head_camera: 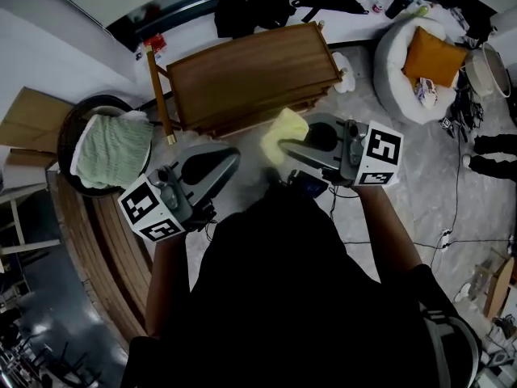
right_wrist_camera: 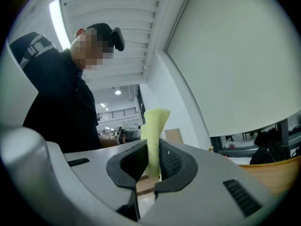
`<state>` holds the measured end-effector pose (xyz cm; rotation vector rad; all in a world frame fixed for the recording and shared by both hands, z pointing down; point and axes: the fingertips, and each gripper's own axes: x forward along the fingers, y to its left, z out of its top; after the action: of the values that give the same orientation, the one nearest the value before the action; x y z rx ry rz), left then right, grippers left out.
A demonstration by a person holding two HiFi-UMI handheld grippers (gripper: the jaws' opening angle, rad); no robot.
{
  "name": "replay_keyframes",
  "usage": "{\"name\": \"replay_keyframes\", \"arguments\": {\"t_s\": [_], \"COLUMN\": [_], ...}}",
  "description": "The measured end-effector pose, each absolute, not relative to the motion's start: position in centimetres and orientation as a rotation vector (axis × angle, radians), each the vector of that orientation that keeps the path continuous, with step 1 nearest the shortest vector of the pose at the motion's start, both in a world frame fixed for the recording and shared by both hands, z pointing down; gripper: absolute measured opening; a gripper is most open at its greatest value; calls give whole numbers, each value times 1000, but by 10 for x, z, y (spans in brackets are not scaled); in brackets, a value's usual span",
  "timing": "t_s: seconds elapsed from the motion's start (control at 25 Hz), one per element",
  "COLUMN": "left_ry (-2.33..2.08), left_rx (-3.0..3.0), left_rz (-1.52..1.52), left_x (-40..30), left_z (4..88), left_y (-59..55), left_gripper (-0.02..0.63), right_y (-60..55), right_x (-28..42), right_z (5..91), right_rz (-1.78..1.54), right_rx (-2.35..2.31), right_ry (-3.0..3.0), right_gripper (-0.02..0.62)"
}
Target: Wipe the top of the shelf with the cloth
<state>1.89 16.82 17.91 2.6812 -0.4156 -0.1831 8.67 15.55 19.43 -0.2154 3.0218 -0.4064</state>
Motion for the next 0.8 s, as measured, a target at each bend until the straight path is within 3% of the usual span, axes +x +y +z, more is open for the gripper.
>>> {"name": "replay_keyframes", "arguments": {"t_s": [0.52,0.8], "left_ry": [-455,-429], "left_rx": [2673,2630], "left_rz": [-292,-268], "left_x": [-49,-39], "left_z": [183,201], "left_y": [279,315], "left_gripper": [11,11], "right_y": [279,318], "right_x": [29,40], "right_z": [195,199], "right_rz": [-414,-406], "right_rx": [-286,-293], "right_ry": [3073,3104], "right_gripper": [48,48]}}
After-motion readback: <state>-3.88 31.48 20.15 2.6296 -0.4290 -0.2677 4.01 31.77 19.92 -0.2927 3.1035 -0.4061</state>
